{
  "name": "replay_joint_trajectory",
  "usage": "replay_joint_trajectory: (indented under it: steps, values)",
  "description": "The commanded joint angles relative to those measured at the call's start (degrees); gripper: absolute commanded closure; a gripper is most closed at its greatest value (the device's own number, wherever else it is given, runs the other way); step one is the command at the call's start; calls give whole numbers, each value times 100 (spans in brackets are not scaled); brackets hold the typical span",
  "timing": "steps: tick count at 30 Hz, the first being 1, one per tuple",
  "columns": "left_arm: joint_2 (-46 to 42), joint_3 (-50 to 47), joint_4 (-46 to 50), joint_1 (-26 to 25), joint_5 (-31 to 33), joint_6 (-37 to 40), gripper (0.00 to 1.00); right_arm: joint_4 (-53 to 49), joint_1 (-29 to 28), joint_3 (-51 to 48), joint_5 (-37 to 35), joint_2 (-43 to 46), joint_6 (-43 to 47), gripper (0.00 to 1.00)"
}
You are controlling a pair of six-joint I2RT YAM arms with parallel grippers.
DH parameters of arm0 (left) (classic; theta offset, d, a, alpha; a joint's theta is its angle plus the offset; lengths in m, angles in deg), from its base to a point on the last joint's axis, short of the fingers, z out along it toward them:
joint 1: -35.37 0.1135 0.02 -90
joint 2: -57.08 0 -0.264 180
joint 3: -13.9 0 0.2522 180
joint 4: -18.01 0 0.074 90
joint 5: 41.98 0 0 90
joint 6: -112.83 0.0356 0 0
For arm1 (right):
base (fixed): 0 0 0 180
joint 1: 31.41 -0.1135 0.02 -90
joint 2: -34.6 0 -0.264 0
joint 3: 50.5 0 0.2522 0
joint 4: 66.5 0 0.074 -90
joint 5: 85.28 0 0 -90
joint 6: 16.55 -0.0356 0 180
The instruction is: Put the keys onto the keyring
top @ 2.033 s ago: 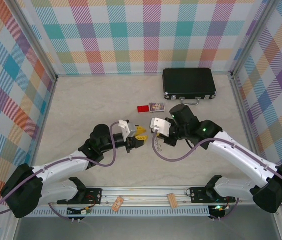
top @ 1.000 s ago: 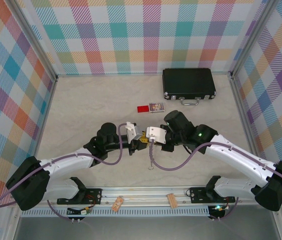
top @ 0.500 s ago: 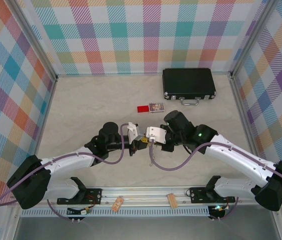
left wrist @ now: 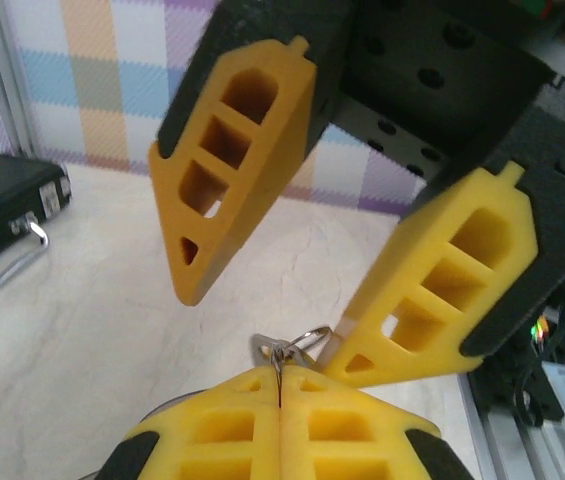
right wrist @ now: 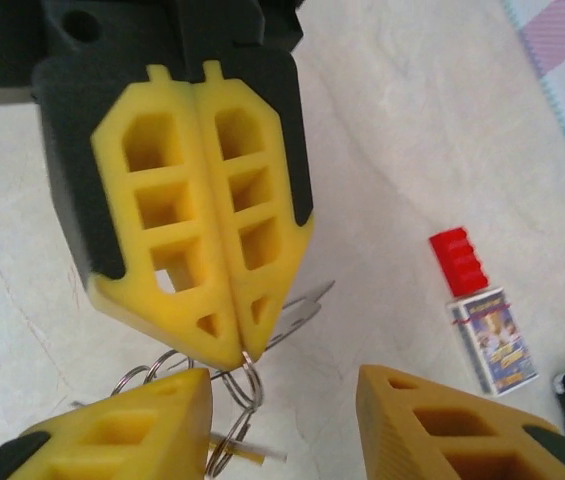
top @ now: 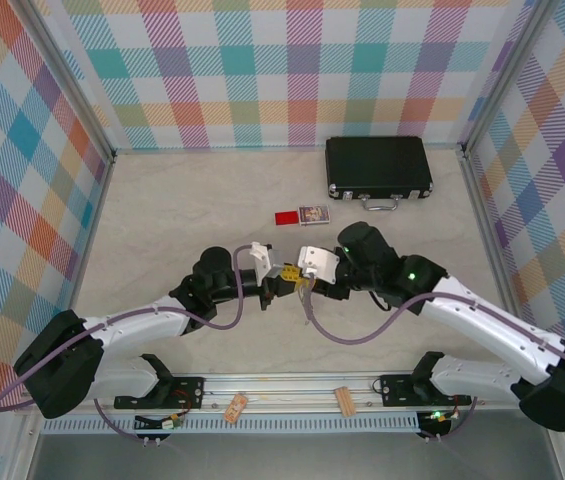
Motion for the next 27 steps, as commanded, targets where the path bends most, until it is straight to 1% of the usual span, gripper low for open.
replay_joint_trajectory:
  steps: [1, 8, 20, 21, 23, 27]
  values:
    - [41, -124, -1264, -35, 71, -451, 100, 662, -35, -197, -39, 363, -423, 60]
    - [155, -107, -2128, -35, 225, -919, 100, 1093, -35, -454, -36, 729, -709, 60]
    - [286, -177, -2782, -39, 347, -1281, 100, 1196, -35, -604, -22, 861, -862, 61]
    - [304, -197, -2887, -33, 351, -1326, 100, 1202, -35, -613, -38, 873, -866, 62]
    - [349, -229, -3075, -36, 347, -1408, 100, 1203, -36, -613, -47, 895, -904, 68]
    - [403, -222, -3306, -33, 288, -1626, 100, 1242, -35, -647, -16, 1013, -972, 66]
